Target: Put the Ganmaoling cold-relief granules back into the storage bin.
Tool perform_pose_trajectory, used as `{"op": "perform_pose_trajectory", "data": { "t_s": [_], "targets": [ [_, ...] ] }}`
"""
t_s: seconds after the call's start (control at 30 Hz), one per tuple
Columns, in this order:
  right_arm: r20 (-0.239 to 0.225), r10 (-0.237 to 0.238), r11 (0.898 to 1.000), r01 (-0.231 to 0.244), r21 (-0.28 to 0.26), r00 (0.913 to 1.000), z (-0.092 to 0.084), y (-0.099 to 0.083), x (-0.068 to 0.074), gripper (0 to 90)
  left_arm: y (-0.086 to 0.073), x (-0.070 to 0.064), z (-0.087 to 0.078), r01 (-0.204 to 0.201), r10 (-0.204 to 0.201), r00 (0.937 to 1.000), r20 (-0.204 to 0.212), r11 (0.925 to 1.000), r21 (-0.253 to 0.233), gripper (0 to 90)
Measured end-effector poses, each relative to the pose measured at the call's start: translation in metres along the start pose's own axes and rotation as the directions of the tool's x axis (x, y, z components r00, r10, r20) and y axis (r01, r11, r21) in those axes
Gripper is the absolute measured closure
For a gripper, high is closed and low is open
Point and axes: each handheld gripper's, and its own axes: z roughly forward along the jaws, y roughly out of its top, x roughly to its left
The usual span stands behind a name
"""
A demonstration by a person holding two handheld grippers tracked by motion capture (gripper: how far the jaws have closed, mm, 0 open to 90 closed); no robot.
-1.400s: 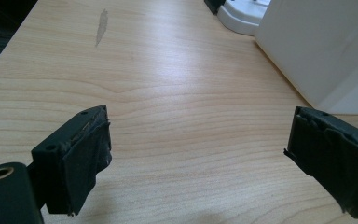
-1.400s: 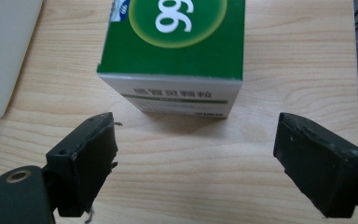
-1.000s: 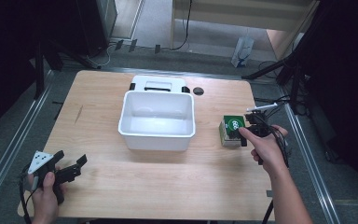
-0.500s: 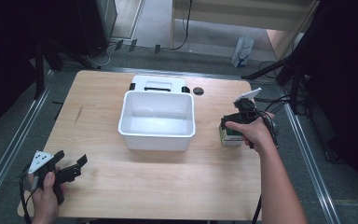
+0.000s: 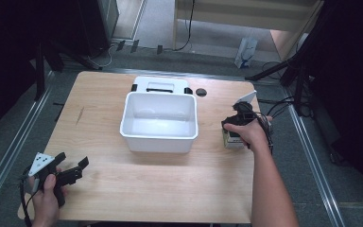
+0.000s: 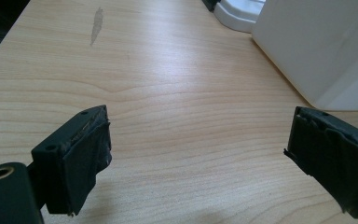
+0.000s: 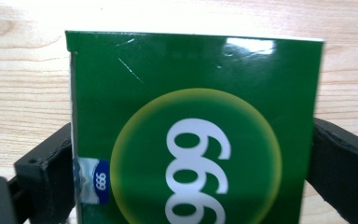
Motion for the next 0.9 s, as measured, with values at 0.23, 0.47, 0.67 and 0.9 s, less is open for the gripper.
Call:
{"op": "perform_pose_trajectory", "data": {
  "t_s": [0.23, 0.47, 0.67, 0.9],
  "targets": [
    [-0.032, -0.008, 1.0, 0.008, -0.001, 0.9995, 0.009, -0.001, 0.001, 13.2, 0.0, 0.0, 0.0, -0.001, 0.001, 1.0, 0.0, 1.0, 0.0, 6.6],
    [-0.05, -0.024, 1.0, 0.024, -0.005, 0.9985, 0.005, -0.001, -0.003, 16.6, 0.0, 0.0, 0.0, -0.001, 0.001, 1.0, -0.001, 1.0, 0.001, 6.6],
    [-0.086, -0.072, 0.996, 0.066, -0.064, 0.9938, -0.007, 0.001, -0.005, 16.8, 0.0, 0.0, 0.0, -0.003, 0.003, 1.0, -0.001, 1.0, 0.001, 6.6],
    [-0.126, -0.02, 0.996, 0.009, -0.092, 0.9918, -0.033, 0.008, 0.002, 16.7, 0.0, 0.0, 0.0, -0.002, 0.002, 1.0, -0.001, 1.0, 0.0, 6.6]
  ]
}}
